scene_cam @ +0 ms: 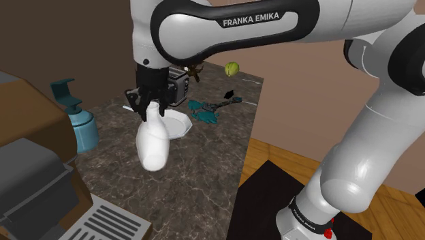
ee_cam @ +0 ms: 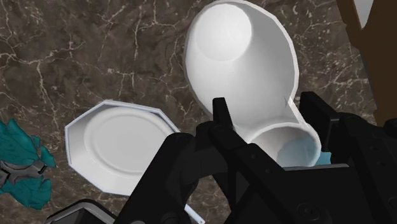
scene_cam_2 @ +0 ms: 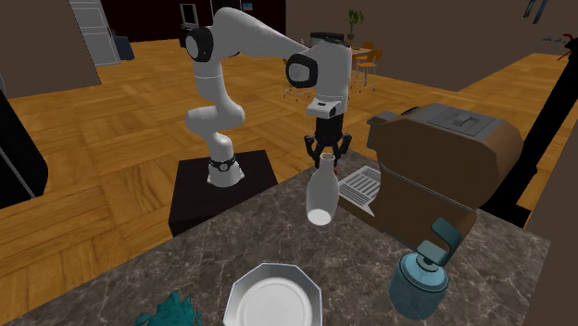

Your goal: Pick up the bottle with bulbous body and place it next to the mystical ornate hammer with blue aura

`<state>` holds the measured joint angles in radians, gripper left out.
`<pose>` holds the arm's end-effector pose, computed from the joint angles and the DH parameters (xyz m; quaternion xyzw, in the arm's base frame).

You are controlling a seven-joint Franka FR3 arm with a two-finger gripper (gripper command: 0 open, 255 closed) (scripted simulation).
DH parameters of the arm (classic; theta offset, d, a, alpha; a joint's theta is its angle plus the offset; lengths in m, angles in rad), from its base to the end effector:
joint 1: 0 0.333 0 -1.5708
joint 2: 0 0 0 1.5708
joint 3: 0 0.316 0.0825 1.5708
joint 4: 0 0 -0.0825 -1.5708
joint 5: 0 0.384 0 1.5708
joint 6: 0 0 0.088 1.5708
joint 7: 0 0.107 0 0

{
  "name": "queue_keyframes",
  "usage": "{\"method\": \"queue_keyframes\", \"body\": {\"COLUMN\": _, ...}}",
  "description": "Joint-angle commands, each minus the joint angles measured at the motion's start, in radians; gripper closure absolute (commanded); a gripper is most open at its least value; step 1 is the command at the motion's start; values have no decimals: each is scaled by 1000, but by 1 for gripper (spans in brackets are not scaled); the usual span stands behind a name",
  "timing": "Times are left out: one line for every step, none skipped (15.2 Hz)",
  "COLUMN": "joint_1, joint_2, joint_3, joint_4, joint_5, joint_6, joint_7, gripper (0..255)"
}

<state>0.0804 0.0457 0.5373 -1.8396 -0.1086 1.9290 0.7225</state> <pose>0.4790 0.3258 0.5054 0.9983 -0.0351 0.0444 0.0154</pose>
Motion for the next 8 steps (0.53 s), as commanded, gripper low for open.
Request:
{"method": "queue_keyframes", "body": {"joint_1": 0, "joint_2": 1, "joint_3": 0, "joint_4": 29, "joint_5": 0, "joint_6": -28, "joint_7": -2, "gripper": 255}}
{"method": "queue_keyframes", "body": {"joint_1": 1, "joint_2": 0, "joint_3": 0, "joint_4": 41, "joint_5": 1, "joint_6": -41, "joint_7": -4, "gripper": 255}}
{"method": "queue_keyframes", "body": {"joint_1": 1, "joint_2": -1, "joint_3": 1, "joint_4": 53, "joint_5": 2, "joint_6": -54, "joint_7": -5, "gripper": 255}}
{"method": "queue_keyframes", "body": {"joint_1": 1, "joint_2": -2, "joint_3": 1, "joint_4": 66, "joint_5": 3, "joint_6": -67, "joint_7": -6, "gripper": 255}}
{"method": "queue_keyframes", "body": {"joint_1": 1, "joint_2": -2, "joint_3": 1, "joint_4": 79, "joint_5": 4, "joint_6": -80, "joint_7": -7, "gripper": 255}}
{"method": "queue_keyframes", "body": {"joint_1": 1, "joint_2": -2, "joint_3": 1, "joint_4": 92, "joint_5": 4, "joint_6": -94, "joint_7": -8, "gripper": 255}}
{"method": "queue_keyframes", "body": {"joint_1": 1, "joint_2": -2, "joint_3": 1, "joint_4": 106, "joint_5": 4, "joint_6": -107, "joint_7": -9, "gripper": 255}}
{"method": "queue_keyframes", "body": {"joint_1": 2, "joint_2": -2, "joint_3": 2, "joint_4": 119, "joint_5": 5, "joint_6": -121, "joint_7": -10, "gripper": 255}}
